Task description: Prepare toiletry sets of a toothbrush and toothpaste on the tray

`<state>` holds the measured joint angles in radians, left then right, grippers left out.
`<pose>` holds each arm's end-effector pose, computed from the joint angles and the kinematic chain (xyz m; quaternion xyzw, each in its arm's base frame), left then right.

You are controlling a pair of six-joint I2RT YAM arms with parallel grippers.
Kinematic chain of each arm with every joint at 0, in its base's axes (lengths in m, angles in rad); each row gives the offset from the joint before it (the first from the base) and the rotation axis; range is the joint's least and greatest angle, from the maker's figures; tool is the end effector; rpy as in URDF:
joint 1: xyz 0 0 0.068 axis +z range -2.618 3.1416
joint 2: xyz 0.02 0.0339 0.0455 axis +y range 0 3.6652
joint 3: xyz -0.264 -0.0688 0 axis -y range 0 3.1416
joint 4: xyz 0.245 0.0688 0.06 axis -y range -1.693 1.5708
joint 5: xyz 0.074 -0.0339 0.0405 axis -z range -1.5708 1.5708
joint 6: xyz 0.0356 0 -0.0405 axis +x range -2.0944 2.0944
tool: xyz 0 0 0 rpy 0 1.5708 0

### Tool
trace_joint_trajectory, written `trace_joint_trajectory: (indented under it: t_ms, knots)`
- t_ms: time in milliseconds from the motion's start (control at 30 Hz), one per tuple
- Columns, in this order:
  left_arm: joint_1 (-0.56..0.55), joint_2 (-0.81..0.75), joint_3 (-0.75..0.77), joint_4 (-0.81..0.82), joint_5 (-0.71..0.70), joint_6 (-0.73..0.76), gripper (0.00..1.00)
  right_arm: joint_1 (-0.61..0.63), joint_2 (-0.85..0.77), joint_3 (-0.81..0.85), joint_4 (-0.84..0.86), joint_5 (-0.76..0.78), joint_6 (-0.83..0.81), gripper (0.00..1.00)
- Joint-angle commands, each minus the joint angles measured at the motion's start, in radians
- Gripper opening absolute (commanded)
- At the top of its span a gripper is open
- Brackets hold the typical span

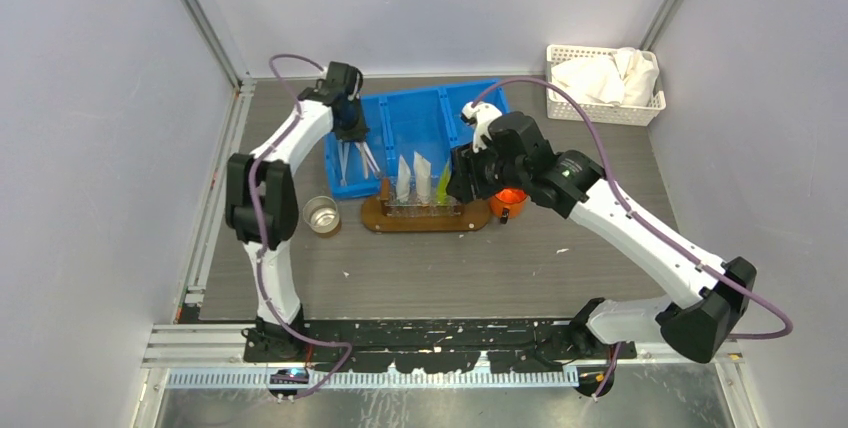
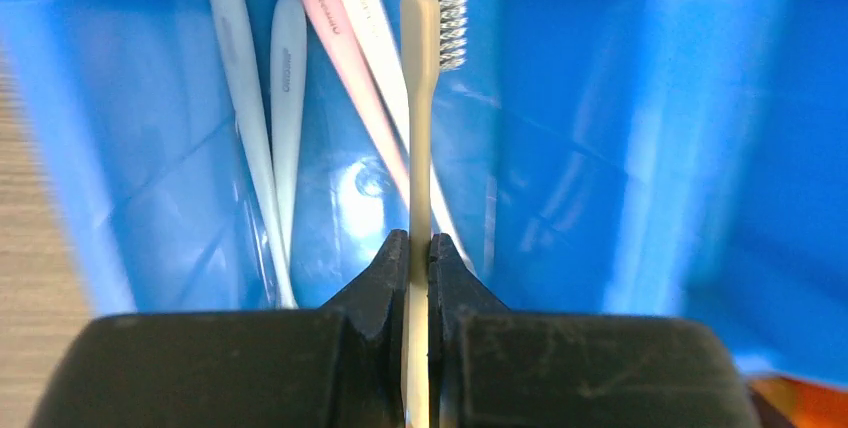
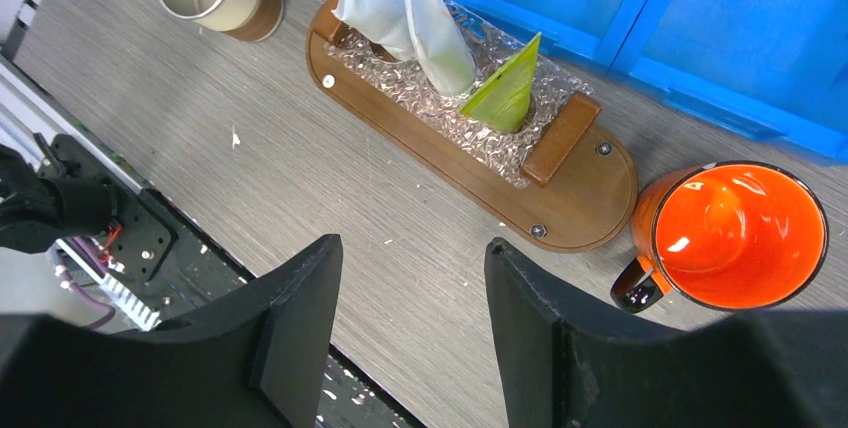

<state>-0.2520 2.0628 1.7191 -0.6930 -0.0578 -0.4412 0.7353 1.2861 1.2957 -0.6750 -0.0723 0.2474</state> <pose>0.4376 -0.1106 0.2258 -0.0987 0.9591 -0.0634 0.2576 0.2033 0.1873 0.3616 -0.2324 0.8683 0.2349 0.3701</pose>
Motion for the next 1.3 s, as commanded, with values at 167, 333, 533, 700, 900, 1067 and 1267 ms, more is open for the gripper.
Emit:
trace_joint_trajectory:
  t_ms: [167, 333, 533, 700, 900, 1067, 1267]
  knots:
    - [0.005, -0.460, -0.072, 0.150, 0.149, -0.166, 0.01, -0.001, -0.148, -0.099, 0.119, 0.041, 0.073, 0.62]
    - [0.007, -0.644, -0.211, 0.280, 0.353, -0.289, 0.01, -0.001, -0.171, -0.103, 0.138, 0.036, 0.085, 0.63]
    - [0.008, -0.783, -0.462, 0.630, 0.725, -0.457, 0.01, -0.002, -0.217, -0.096, 0.204, -0.019, 0.097, 0.63]
    - [-0.021, -0.841, -0.582, 0.870, 0.867, -0.524, 0.01, -0.002, -0.217, -0.058, 0.222, -0.112, 0.098, 0.63]
    - [-0.090, -0.911, -0.657, 0.975, 0.974, -0.472, 0.05, -0.002, -0.201, -0.028, 0.297, -0.129, 0.108, 0.63]
    - [-0.174, -0.970, -0.712, 1.072, 1.058, -0.465, 0.06, -0.003, -0.190, -0.051, 0.433, -0.021, 0.153, 0.60]
    - [-0.260, -1.021, -0.748, 0.926, 1.040, -0.316, 0.08, -0.002, -0.200, -0.082, 0.617, -0.023, 0.220, 0.55]
